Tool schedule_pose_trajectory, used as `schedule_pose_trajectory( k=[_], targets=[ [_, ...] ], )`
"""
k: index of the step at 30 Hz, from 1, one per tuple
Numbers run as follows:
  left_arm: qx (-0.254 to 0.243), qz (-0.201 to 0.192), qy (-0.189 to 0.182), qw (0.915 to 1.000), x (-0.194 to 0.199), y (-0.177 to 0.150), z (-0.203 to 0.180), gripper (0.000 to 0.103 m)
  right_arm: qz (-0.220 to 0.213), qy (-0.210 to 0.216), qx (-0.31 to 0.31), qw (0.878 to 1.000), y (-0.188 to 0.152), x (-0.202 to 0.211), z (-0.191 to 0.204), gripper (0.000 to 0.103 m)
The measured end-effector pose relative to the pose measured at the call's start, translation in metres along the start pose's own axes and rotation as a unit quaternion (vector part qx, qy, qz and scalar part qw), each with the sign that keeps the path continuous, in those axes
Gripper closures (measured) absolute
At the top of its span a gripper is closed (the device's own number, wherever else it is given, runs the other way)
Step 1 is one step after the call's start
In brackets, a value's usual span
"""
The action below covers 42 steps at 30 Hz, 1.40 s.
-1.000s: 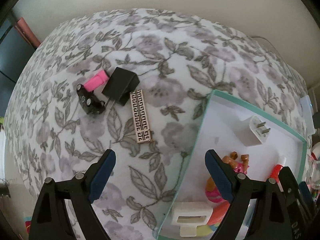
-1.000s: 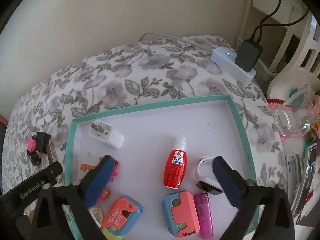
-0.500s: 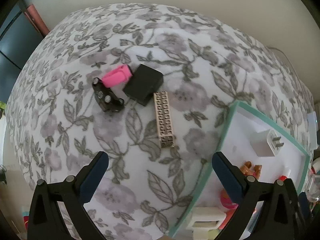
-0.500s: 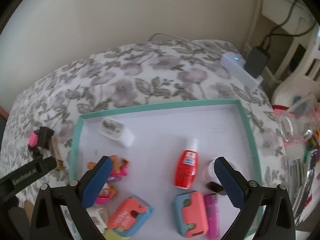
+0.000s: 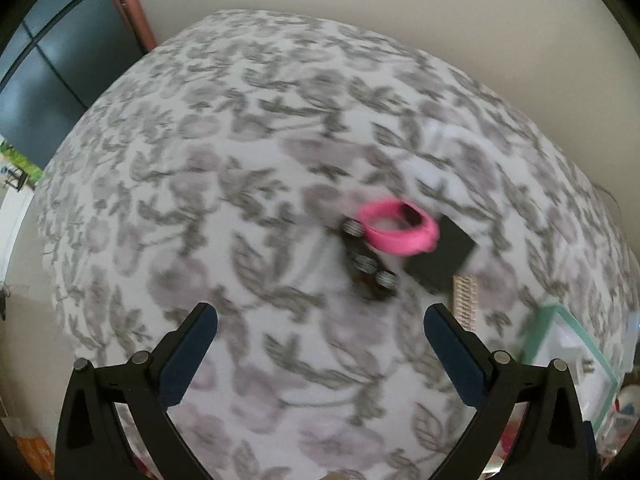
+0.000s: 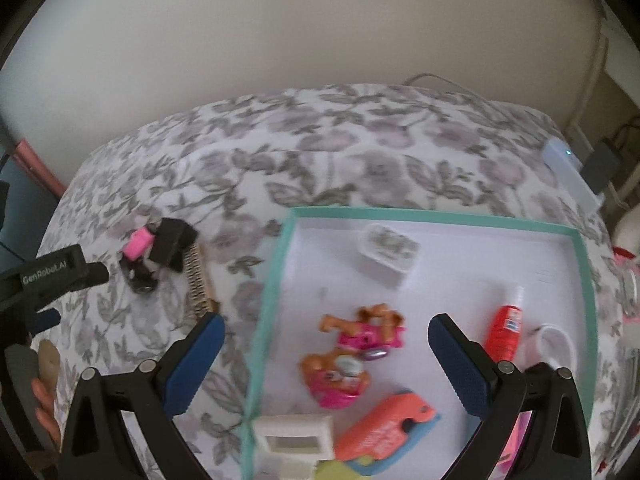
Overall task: Organize rigid objects
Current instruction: 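Move the left tool to the black toy car while the right tool approaches the patterned bar, then grasp the black toy car with the left tool while the right tool grasps the black-gold patterned bar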
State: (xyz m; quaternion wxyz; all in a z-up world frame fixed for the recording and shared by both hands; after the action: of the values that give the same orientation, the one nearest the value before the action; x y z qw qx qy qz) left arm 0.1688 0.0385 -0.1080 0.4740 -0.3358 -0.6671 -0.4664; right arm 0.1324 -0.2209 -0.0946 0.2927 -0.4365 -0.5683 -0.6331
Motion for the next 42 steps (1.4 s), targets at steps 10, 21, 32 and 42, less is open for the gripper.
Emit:
schedule_pose_trajectory(
  k=[10, 21, 32, 42],
  targets=[
    [0.033, 0.005, 0.001, 0.9994, -0.006, 0.013, 0.042, 0.0, -0.016, 0.029, 0.022, 0.999, 0.006, 0.004, 0.04, 0.0],
    [0.001, 0.03, -0.041, 0.9987, -0.041, 0.019, 0.016, 0.0, -0.036, 0.048, 0.056, 0.997, 0.022, 0.004, 0.079, 0.004],
    [-0.006, 0.044, -0.069, 0.9966, -0.069, 0.023, 0.0, 0.0, -0.038, 0.052, 0.086, 0.994, 0.025, -0.013, 0.106, 0.019],
    [-0.016, 0.05, -0.067, 0.9964, -0.08, 0.026, -0.003, 0.02, -0.02, 0.045, 0.115, 0.992, 0.017, -0.04, 0.124, 0.035]
  ],
)
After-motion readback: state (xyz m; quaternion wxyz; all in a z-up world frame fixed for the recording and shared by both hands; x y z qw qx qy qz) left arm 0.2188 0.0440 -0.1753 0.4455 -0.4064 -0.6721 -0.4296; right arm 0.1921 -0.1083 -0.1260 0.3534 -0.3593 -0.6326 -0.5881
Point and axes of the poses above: each gripper's, at about its wrist camera, not at the fingertips, and x roughly against the way its jaws point, z to its left, y to its top, the point moved 8 cm from there along -x, roughly the way its jaws point, and after that the axes turned 10 degrees about -y, right-handed, at the moved point
